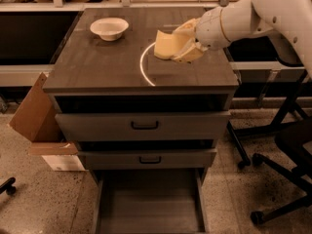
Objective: Pick sponge from bottom drawer and place on counter
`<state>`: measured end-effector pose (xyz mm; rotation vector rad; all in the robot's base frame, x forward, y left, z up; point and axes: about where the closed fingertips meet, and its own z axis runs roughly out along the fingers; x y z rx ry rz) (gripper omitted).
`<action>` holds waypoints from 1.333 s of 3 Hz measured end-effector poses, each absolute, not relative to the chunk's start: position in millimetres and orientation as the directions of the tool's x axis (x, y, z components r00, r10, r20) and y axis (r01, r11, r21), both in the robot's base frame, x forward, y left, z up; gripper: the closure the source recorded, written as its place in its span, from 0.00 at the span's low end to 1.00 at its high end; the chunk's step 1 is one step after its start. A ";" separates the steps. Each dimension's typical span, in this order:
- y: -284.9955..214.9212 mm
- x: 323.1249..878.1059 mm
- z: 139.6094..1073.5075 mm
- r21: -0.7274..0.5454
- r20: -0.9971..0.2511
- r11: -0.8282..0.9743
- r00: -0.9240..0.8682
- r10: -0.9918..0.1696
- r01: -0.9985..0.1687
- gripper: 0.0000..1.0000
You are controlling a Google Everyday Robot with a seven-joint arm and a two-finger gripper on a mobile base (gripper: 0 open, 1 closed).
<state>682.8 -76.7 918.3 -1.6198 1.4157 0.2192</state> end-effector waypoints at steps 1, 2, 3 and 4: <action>-67.2 706.9 921.9 -0.485 -0.693 0.147 0.276 -0.666 -0.862 0.30; -60.7 725.4 911.2 -0.448 -0.710 0.150 0.249 -0.659 -0.881 0.07; -59.7 735.4 898.1 -0.415 -0.719 0.145 0.226 -0.657 -0.898 0.00; -59.9 735.7 898.3 -0.415 -0.719 0.145 0.226 -0.657 -0.898 0.00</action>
Offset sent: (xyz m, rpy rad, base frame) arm 0.0661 0.0166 -0.0159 0.0520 0.1220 -0.0307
